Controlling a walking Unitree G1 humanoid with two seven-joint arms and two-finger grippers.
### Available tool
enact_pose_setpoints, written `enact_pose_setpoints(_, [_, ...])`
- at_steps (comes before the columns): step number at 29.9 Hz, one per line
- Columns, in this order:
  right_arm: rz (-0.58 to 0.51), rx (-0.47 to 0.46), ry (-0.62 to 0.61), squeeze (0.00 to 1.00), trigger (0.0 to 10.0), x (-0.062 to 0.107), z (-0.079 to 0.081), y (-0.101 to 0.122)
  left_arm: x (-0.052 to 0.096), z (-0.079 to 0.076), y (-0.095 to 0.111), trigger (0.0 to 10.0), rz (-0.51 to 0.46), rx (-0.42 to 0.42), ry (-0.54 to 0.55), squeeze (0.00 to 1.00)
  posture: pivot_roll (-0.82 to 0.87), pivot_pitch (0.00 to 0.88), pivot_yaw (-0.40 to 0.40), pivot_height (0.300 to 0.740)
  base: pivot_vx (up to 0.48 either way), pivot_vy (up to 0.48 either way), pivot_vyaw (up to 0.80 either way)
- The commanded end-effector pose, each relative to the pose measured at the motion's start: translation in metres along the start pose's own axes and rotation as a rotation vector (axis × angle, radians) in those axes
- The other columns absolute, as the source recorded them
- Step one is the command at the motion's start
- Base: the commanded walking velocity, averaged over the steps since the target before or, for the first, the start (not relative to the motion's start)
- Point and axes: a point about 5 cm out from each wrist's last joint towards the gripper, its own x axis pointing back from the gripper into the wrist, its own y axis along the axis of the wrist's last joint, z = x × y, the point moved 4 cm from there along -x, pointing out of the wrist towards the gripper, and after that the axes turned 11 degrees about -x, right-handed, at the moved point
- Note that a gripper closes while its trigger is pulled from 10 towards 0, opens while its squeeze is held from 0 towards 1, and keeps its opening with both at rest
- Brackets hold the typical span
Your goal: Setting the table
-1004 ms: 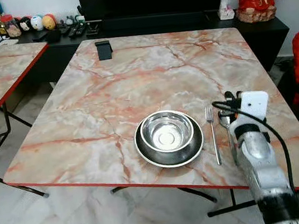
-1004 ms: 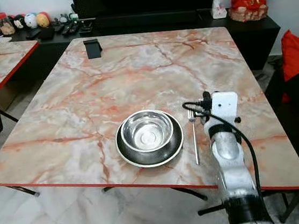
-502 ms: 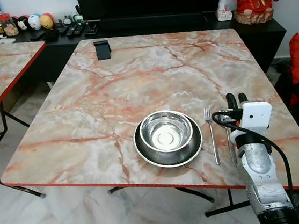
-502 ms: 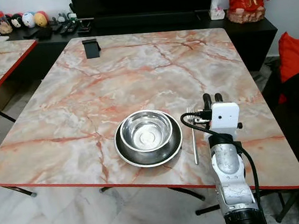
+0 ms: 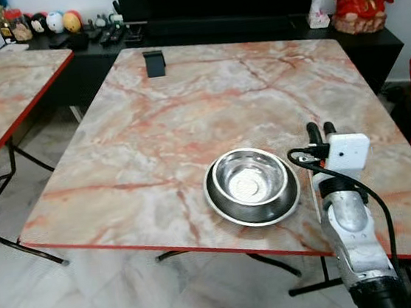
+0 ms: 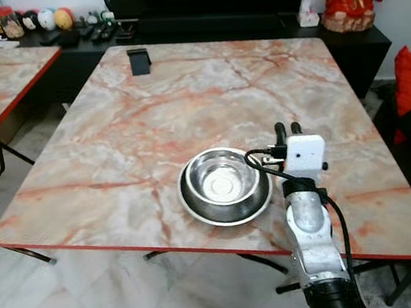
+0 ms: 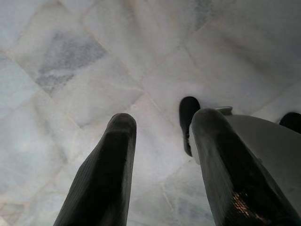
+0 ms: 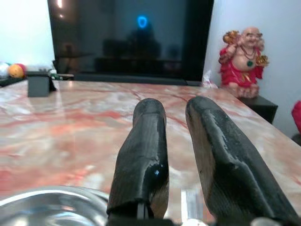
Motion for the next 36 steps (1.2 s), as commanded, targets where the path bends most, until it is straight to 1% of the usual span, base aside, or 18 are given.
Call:
enact_pose_setpoints(1, [-0.004, 0.0, 0.006, 0.0, 10.0, -0.0012, 0.0016, -0.0001, 0.0007, 0.0007, -0.0035, 10.0, 0.01, 0.003, 0.001, 0.0, -0.07, 0.0, -0.033, 0.74, 0.0, 0.3, 0.0])
enact_pose_setpoints(14, [-0.007, -0.011, 0.028, 0.0, 10.0, -0.0065, 0.0089, 0.0014, 0.001, 0.0006, -0.0047, 10.0, 0.01, 0.007, 0.002, 0.0, -0.07, 0.0, -0.036, 0.74, 0.0, 0.303, 0.0])
enact_pose_setpoints(36, [-0.021, -0.015, 0.018, 0.0, 10.0, -0.0098, 0.0087, 0.0041, 0.0009, 0.0042, -0.0029, 10.0, 0.007, 0.018, 0.013, 0.0, -0.07, 0.0, -0.017, 0.74, 0.0, 0.48, 0.0])
